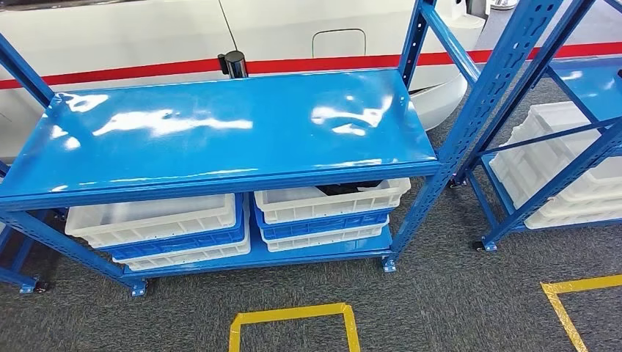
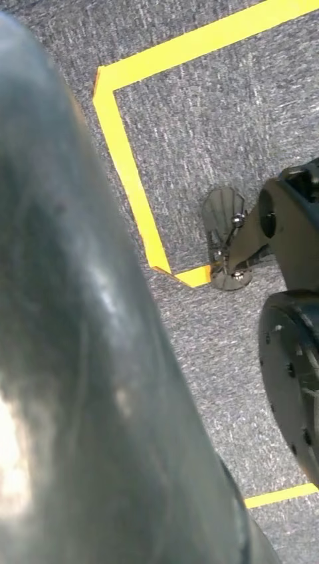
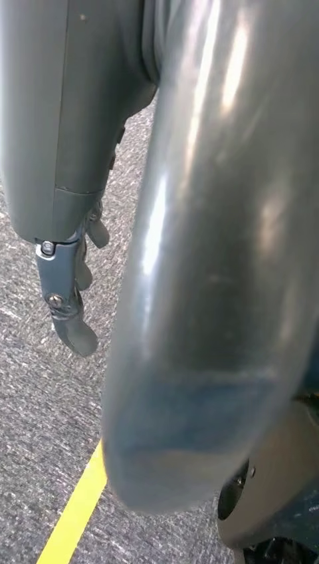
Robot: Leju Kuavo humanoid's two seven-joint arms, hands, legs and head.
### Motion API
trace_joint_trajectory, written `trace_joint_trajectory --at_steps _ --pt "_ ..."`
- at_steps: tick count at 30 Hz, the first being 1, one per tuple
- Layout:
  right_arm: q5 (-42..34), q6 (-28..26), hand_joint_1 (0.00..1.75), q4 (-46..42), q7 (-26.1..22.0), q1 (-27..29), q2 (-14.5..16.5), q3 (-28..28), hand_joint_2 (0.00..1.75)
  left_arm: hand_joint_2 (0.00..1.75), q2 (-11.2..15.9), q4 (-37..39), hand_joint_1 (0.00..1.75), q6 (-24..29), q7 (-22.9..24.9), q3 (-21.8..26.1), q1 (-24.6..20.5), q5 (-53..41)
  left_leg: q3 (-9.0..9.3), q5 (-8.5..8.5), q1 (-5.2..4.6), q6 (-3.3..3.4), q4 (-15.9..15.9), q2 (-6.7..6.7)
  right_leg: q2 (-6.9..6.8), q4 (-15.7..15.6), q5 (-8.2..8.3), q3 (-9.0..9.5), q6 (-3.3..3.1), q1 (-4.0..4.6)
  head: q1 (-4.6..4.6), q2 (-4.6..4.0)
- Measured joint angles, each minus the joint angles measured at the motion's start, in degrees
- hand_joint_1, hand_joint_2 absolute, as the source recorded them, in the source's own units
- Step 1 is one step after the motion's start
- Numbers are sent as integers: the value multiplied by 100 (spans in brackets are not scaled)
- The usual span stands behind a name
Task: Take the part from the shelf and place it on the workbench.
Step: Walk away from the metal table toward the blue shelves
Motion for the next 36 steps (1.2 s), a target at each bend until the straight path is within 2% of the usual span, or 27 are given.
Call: trace_joint_trajectory --at_steps 1,3,4,5,6,8,9,10,11,13,14,16,18,19,20,21,22,23,24,25,26,28,32,36 --pt "-2 1 0 0 -1 5 1 0 0 0 -1 0 0 -2 0 0 -1 -1 -123 -171 5 -19 293 82 -34 -6 2 10 -34 -9 -15 0" --pt "-11 1 0 0 -1 18 -1 0 0 0 -2 0 0 -7 0 0 -5 -5 -489 -555 8 -54 1074 179 -109 -4 -10 21 -75 9 -34 0" --pt "-19 1 0 0 -1 23 -3 0 0 0 -3 0 0 -8 1 0 -3 -7 -640 -656 10 -64 1375 197 -149 -3 -16 25 -85 17 -34 0" --pt "-26 2 0 0 -1 25 -8 0 0 0 -4 1 0 -12 2 0 1 -11 -693 -639 12 -67 1469 212 -185 -2 -21 31 -90 22 -35 0" --pt "-36 5 0 0 -1 25 -11 0 0 0 -5 1 0 -17 4 -1 4 -18 -634 -516 13 -63 1340 228 -216 -2 -29 43 -90 24 -36 0" --pt "-54 17 0 0 -1 25 -14 0 0 0 -7 1 0 -31 10 -2 4 -31 -253 -127 12 -37 600 350 -275 0 -59 84 -69 30 -40 0" --pt "-60 25 0 0 -1 28 -15 0 0 0 -10 1 0 -39 14 -2 -3 -35 -65 4 -1 -20 239 431 -300 7 -83 97 -43 53 -44 0" --pt "-63 32 0 0 -1 30 -16 0 0 0 -15 2 0 -48 17 -2 -10 -36 57 74 -13 0 -5 490 -329 9 -104 105 -15 77 -37 0" --pt "-65 38 0 0 -1 31 -19 0 0 0 -19 2 0 -54 20 -2 -16 -36 103 84 -31 24 -115 517 -361 6 -119 109 11 98 -31 0" --pt "-66 45 0 0 -1 29 -24 0 0 0 -25 2 0 -59 22 -2 -18 -36 85 96 -46 88 -151 421 -433 -8 -131 126 56 107 -15 0" --pt "-66 46 0 0 -1 28 -27 0 0 0 -27 2 0 -59 24 -2 -16 -36 78 113 -40 124 -165 374 -418 21 -154 118 77 99 -14 0" --pt "-66 48 0 0 -1 30 -27 0 0 0 -33 1 0 -66 27 -2 -18 -36 70 149 -11 196 -192 284 -257 390 -351 -51 84 88 4 0" --pt "-65 50 0 1 7 38 -26 0 0 0 -39 0 0 -76 31 -2 -22 -36 50 161 -8 234 -193 192 -91 1149 -662 -425 54 77 22 0" --pt "-64 51 0 2 13 41 -26 0 0 0 -42 1 0 -81 34 -2 -21 -36 42 164 -9 242 -193 139 -61 1475 -760 -601 57 74 25 0" --pt "-64 51 0 2 19 46 -27 0 0 0 -43 1 0 -86 40 -2 -17 -36 36 167 -10 246 -192 85 -48 1635 -780 -703 81 70 26 0" --pt "-63 50 0 2 24 49 -29 0 0 0 -43 1 0 -93 46 -1 -14 -36 35 171 -8 248 -192 29 -39 1568 -705 -696 125 62 26 0" --pt "-63 49 0 2 25 50 -30 0 0 0 -44 1 0 -101 50 -1 -11 -36 38 175 -6 243 -192 -26 -21 1268 -557 -571 176 51 26 0" --pt "-63 48 0 2 25 48 -32 0 0 0 -44 0 0 -107 52 0 -11 -36 41 182 -4 234 -192 -79 35 840 -382 -374 220 36 30 0" --pt "-62 47 0 2 25 44 -32 0 0 0 -45 0 0 -111 52 0 -11 -36 44 185 -15 214 -188 -125 95 450 -234 -197 234 35 31 0" --pt "-62 45 0 2 25 39 -32 0 0 0 -45 0 0 -113 52 0 -11 -36 44 188 -26 189 -185 -161 138 172 -133 -72 219 35 30 0" --pt "-59 42 0 2 25 32 -31 0 0 0 -45 0 0 -114 51 0 -10 -36 43 190 -36 162 -186 -184 168 36 -88 -17 182 44 29 0" --pt "-51 16 0 2 25 22 -29 0 0 0 -45 0 0 -115 47 0 -5 -36 54 197 -35 114 -213 -201 136 -8 -54 -15 101 65 25 0" --pt "-44 -68 0 2 16 17 -32 -2 0 0 -45 0 0 -132 17 0 4 -28 75 247 -31 298 -281 -172 126 -63 6 31 69 68 18 0" --pt "-43 -77 0 2 0 29 -30 -2 0 0 -46 0 0 -136 2 0 4 -14 88 271 -24 272 -309 -165 128 -58 17 29 45 91 16 0"
